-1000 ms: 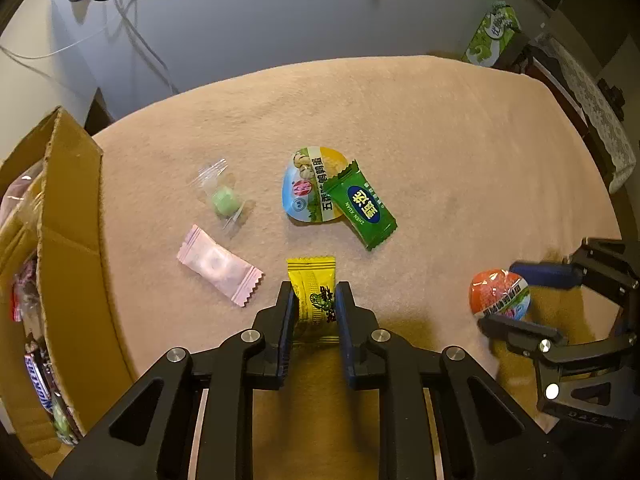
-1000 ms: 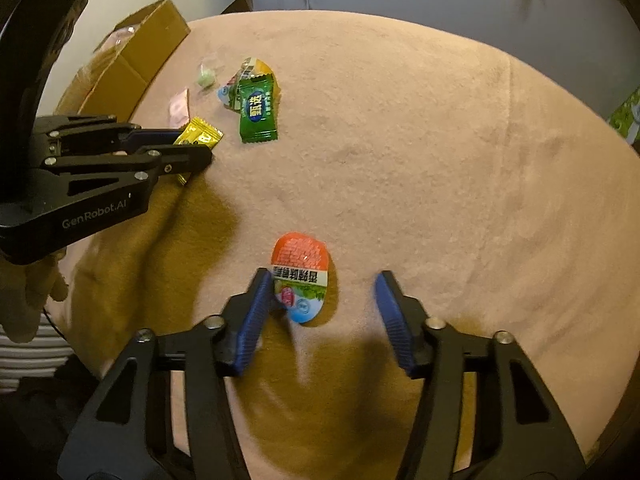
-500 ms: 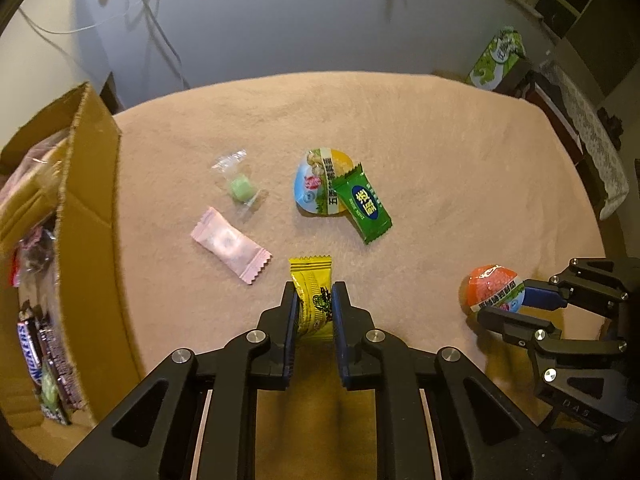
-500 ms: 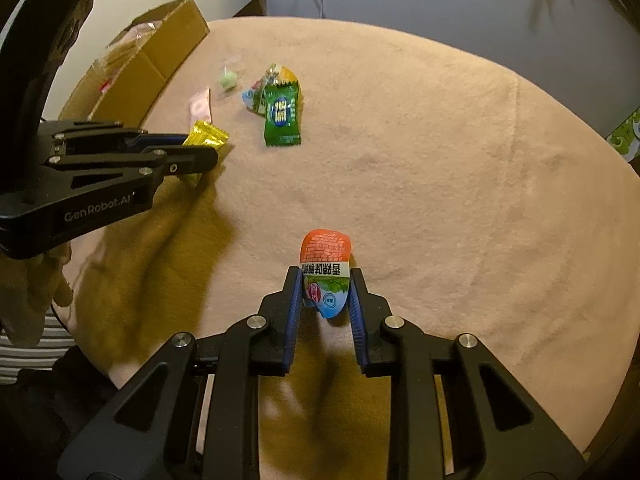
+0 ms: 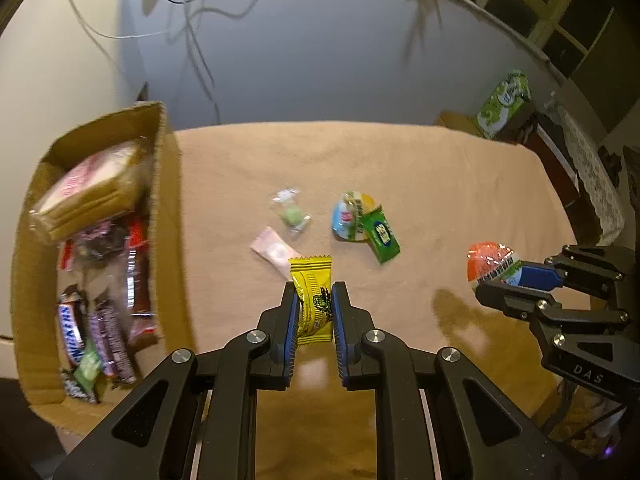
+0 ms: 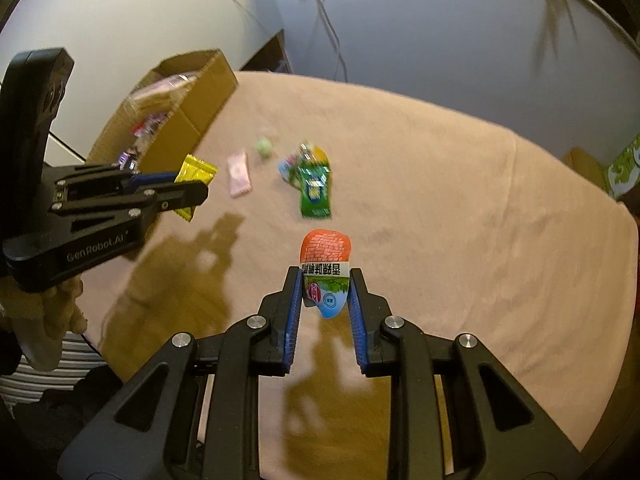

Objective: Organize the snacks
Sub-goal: 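Carry both candies into the cardboard box and open both tools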

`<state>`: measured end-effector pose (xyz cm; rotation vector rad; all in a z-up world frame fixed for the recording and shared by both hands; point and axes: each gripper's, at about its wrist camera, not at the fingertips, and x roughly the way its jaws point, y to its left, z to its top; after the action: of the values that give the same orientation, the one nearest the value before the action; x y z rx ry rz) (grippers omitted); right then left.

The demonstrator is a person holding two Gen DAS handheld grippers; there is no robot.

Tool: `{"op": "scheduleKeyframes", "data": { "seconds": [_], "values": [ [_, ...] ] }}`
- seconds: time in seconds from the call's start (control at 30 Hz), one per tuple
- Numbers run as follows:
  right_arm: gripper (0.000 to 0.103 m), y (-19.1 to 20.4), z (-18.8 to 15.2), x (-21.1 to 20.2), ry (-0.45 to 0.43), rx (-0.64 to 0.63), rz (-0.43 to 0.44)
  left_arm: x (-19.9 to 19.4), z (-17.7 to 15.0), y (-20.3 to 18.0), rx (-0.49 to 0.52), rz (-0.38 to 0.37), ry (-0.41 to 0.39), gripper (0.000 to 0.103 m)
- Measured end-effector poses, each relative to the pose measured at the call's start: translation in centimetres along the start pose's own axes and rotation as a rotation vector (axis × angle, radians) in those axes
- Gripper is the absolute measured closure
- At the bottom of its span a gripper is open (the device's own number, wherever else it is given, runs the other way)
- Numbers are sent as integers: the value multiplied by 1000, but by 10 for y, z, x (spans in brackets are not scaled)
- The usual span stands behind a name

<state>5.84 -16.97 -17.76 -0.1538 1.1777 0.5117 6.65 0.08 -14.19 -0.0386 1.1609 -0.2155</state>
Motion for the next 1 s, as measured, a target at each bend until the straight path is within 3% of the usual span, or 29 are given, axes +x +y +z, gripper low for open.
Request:
{"op": "scheduleKeyframes", "data": {
  "seconds": [0.5, 1.0],
  "values": [
    [80, 49, 35, 0, -31, -119, 62, -41, -11, 43, -111, 57, -86, 88],
    [80, 112, 67, 28, -14, -228, 138, -56, -36, 99, -232, 116, -94, 88]
  ]
}}
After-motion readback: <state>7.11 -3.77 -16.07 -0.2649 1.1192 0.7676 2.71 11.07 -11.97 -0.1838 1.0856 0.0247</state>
